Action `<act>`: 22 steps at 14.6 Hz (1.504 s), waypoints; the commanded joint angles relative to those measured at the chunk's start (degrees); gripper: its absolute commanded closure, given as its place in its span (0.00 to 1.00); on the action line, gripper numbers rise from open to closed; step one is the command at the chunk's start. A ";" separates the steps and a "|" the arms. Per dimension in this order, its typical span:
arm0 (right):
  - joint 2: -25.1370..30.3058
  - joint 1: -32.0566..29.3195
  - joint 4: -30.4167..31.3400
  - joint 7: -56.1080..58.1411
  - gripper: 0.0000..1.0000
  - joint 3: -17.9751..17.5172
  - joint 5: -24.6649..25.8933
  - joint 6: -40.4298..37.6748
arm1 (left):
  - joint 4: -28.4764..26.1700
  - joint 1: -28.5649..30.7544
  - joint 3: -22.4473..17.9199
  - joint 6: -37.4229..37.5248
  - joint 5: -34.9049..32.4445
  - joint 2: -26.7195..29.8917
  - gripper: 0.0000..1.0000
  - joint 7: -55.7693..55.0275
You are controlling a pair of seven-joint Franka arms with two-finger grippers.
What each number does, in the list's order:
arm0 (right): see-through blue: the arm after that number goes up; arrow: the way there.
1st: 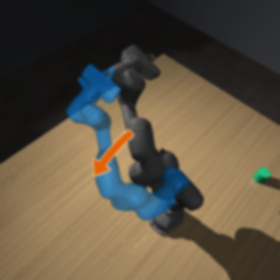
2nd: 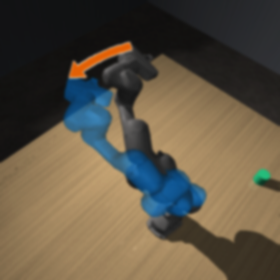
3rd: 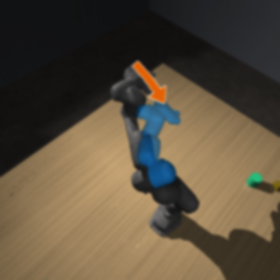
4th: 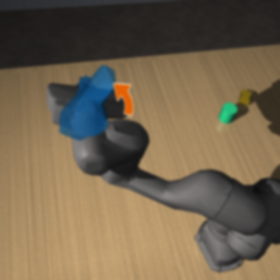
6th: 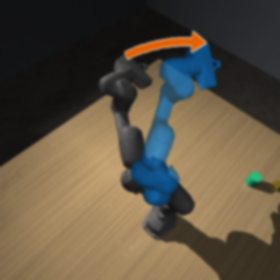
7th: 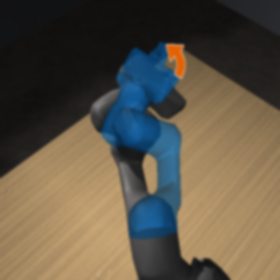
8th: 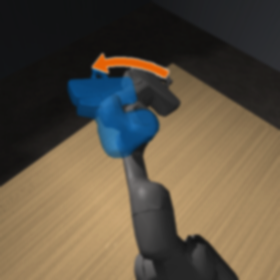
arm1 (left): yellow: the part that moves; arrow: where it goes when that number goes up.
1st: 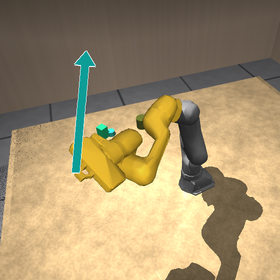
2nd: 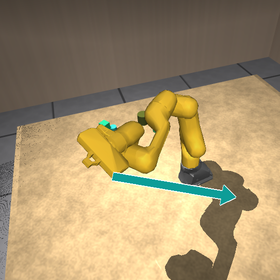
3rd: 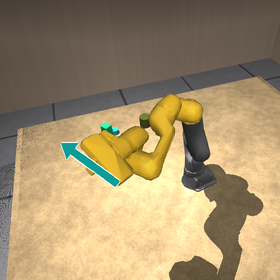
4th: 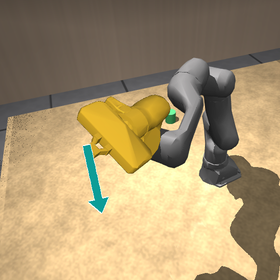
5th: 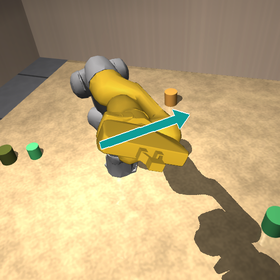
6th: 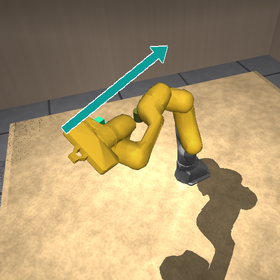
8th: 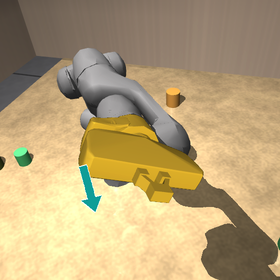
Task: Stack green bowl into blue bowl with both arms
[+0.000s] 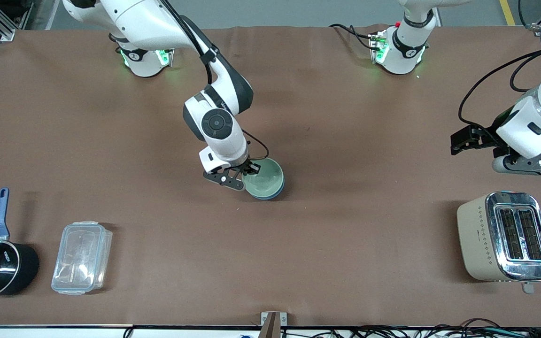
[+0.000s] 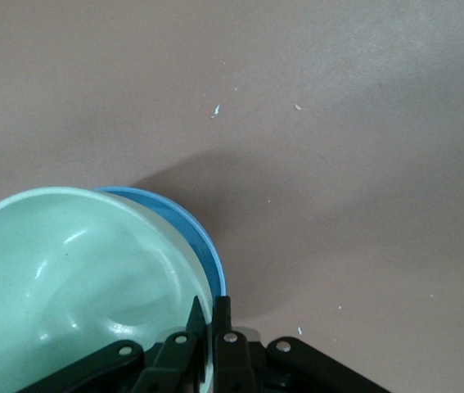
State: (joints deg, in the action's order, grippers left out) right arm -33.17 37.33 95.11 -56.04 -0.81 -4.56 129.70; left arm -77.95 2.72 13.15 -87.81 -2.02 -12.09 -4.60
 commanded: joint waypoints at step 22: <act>19.79 -14.72 -0.28 24.45 0.00 4.76 5.00 -24.29 | -10.02 -3.86 -5.41 1.15 1.92 11.82 0.00 3.19</act>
State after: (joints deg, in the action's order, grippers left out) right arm -17.36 26.83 91.96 -37.90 4.94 -0.11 108.23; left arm -83.01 0.02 10.16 -86.07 -1.83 -4.70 -2.54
